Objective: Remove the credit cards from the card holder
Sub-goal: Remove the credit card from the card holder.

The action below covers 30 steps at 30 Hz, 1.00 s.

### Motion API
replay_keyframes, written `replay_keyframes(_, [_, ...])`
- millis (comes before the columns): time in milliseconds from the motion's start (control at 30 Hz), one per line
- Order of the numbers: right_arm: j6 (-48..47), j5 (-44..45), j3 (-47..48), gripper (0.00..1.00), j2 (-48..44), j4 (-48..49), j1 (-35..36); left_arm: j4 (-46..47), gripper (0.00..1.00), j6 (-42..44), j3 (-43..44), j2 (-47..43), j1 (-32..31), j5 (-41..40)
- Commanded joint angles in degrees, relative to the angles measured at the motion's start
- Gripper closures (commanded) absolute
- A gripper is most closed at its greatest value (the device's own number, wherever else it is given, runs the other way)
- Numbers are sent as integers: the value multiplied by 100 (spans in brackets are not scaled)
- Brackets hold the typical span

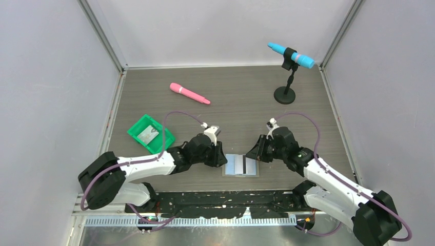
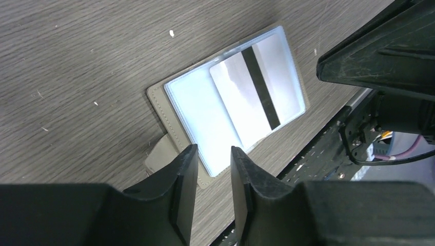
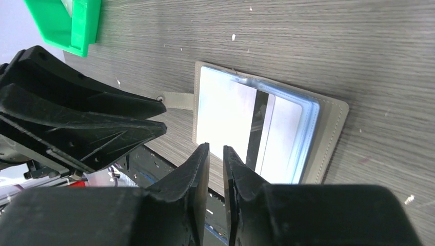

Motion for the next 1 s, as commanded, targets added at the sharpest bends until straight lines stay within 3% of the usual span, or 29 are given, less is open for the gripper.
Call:
replay_keyframes(0, [-170, -192, -135, 74, 193, 698, -9, 324, 72, 32, 230, 354, -26, 270])
replay_keyframes(233, [-245, -25, -408, 61, 728, 930, -2, 690, 83, -88, 295, 1009, -26, 544])
replay_keyframes(433, [-247, 88, -604, 52, 1073, 1224, 0, 508, 89, -315, 154, 1193, -26, 218])
replay_keyframes(967, [-57, -22, -885, 48, 1477, 2022, 88, 638, 92, -521, -10, 1400, -26, 321])
